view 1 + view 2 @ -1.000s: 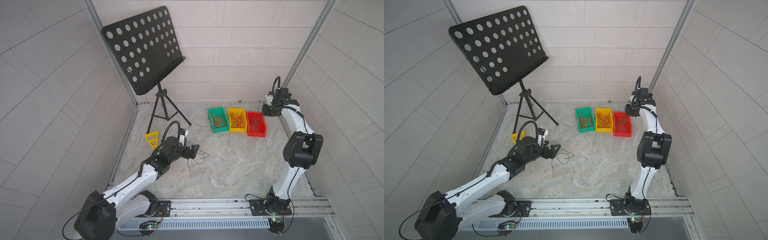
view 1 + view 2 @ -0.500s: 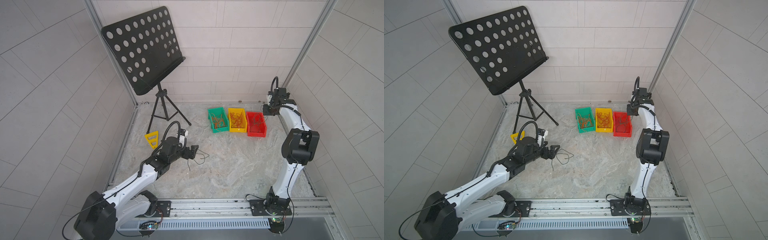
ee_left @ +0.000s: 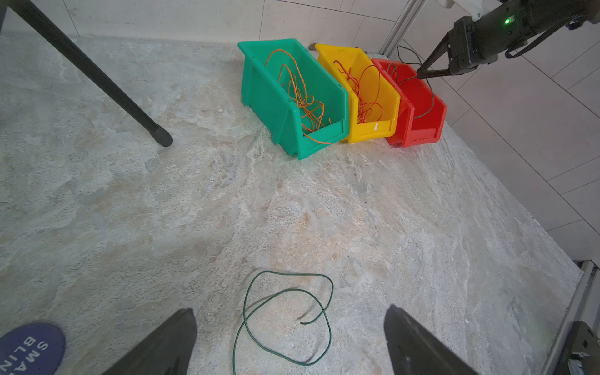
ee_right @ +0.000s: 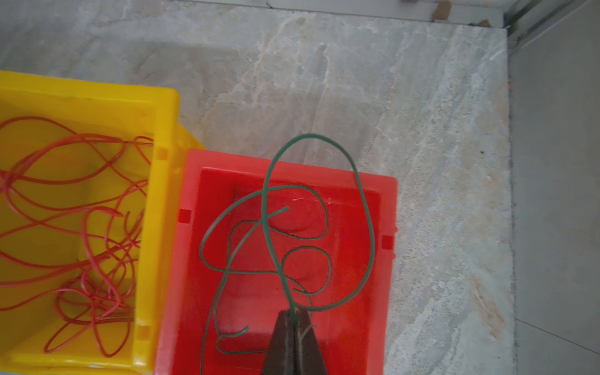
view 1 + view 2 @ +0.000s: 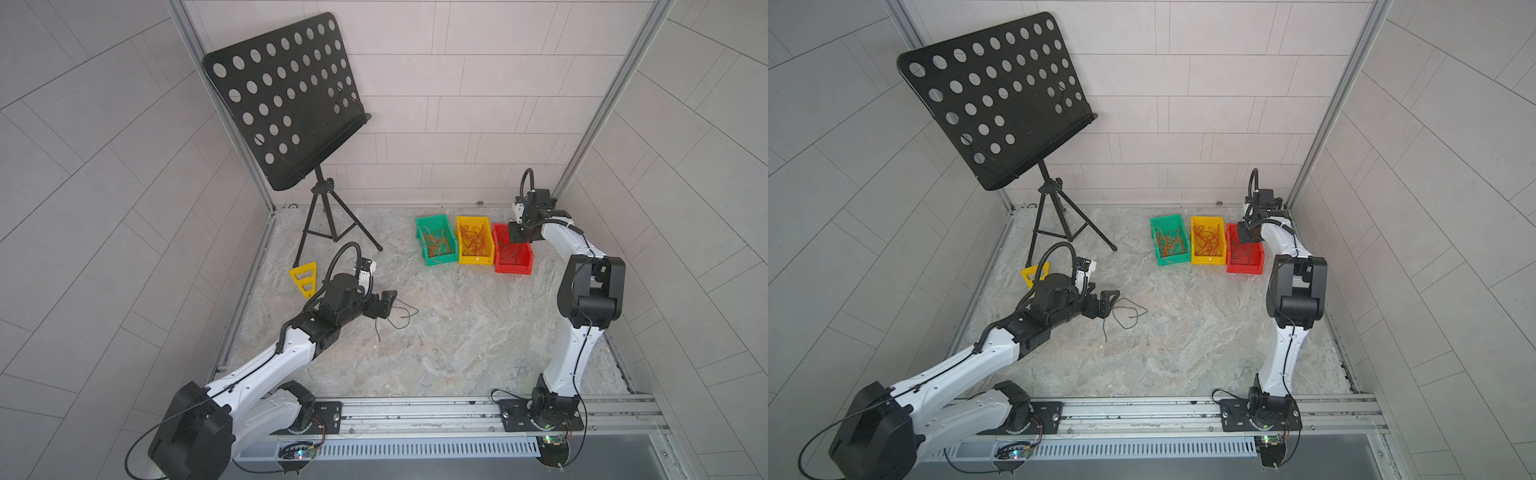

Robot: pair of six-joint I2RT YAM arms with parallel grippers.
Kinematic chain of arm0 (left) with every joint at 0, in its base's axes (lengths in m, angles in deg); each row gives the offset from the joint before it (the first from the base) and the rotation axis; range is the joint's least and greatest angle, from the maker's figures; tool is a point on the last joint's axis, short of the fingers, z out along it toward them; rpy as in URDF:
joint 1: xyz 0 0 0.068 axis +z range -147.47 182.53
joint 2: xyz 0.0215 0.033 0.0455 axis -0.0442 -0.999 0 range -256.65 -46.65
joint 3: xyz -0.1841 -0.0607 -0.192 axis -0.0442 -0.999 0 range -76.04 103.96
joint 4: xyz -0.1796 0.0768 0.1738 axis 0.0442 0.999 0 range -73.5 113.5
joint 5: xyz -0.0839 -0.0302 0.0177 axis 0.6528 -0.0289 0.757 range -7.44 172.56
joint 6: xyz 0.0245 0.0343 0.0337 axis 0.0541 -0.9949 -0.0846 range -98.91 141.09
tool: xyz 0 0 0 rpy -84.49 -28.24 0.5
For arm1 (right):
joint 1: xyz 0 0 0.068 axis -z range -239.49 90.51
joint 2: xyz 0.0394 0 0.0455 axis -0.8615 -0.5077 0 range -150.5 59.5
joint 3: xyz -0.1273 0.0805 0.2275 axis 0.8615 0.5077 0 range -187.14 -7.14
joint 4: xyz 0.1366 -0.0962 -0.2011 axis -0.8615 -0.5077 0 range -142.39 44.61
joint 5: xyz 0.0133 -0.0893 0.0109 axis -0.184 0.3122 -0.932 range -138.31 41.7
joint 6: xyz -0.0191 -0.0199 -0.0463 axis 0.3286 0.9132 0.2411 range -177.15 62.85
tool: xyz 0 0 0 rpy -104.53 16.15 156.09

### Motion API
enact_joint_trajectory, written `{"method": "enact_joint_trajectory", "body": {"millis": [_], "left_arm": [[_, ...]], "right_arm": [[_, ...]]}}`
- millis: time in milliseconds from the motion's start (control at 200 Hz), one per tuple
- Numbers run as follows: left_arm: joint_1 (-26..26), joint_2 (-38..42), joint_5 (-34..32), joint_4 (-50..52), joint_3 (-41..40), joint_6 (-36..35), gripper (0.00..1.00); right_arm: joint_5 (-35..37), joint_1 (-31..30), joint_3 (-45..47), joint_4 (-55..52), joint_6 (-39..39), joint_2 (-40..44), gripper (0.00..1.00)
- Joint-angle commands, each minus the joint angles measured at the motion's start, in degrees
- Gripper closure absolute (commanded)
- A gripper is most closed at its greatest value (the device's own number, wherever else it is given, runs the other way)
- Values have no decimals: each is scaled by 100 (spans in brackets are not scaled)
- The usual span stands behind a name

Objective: Untangle and sort cables by color
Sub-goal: Place the cable in the bin.

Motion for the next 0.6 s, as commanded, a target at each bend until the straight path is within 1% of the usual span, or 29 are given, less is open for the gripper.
{"method": "enact_joint_trajectory", "body": {"millis": [0, 120, 270, 460, 595], "left_arm": [[46, 16, -62, -11, 183, -155, 3], [45, 13, -74, -9, 171, -166, 2], [56, 24, -55, -1, 183, -184, 2], [65, 4, -68, -17, 169, -183, 2], [72, -14, -73, -29, 183, -175, 2]], "right_arm": [[-341, -53, 11, -24, -16, -97, 100], [-445, -72, 69, -90, -157, -60, 100], [-5, 5, -7, -321, -304, -119, 100], [-10, 104, -93, -621, -359, -318, 100], [-19, 104, -79, -636, -409, -473, 100]]}}
